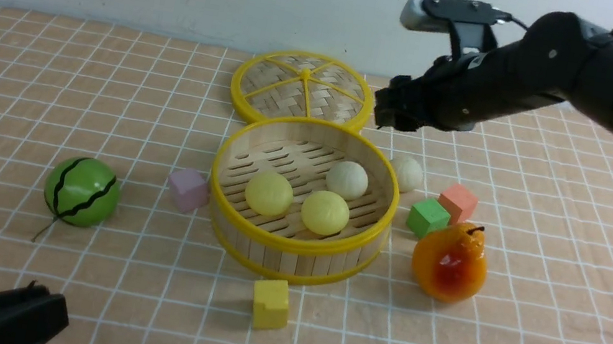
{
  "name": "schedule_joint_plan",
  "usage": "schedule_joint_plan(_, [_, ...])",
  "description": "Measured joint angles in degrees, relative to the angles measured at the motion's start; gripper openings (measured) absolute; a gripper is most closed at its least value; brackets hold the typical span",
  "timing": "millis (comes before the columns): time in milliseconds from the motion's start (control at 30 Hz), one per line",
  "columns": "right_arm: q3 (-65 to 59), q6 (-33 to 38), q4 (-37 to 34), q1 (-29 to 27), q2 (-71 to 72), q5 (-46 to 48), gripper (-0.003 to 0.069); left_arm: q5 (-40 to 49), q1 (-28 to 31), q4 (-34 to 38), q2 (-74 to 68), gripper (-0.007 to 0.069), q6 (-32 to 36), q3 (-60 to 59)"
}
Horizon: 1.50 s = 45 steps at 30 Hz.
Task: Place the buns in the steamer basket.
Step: Use the right arm to grab a steamed stuffed bun
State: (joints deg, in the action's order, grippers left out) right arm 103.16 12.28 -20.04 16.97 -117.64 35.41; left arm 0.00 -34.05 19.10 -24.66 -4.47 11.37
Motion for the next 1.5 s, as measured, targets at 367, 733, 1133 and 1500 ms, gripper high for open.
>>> schedule_joint_plan(367, [7.74, -2.74, 2.18, -3.35, -9.9, 2.15, 0.0307, 0.0, 0.0, 0.0, 0.0, 0.0155, 0.0, 0.0])
schedule_joint_plan(733, [16.51, -2.91, 2.13, -3.6, -17.97, 2.97, 0.0307, 0.0, 0.0, 0.0, 0.0, 0.017, 0.0, 0.0])
schedule_joint_plan(1133, [16.76, -2.91, 2.19, -3.73, -19.84, 0.19, 0.0281, 0.0, 0.0, 0.0, 0.0, 0.0183, 0.0, 0.0])
schedule_joint_plan(1500, [16.78, -2.91, 2.19, -3.73, -21.17, -0.47, 0.0206, 0.0, 0.0, 0.0, 0.0, 0.0197, 0.0, 0.0])
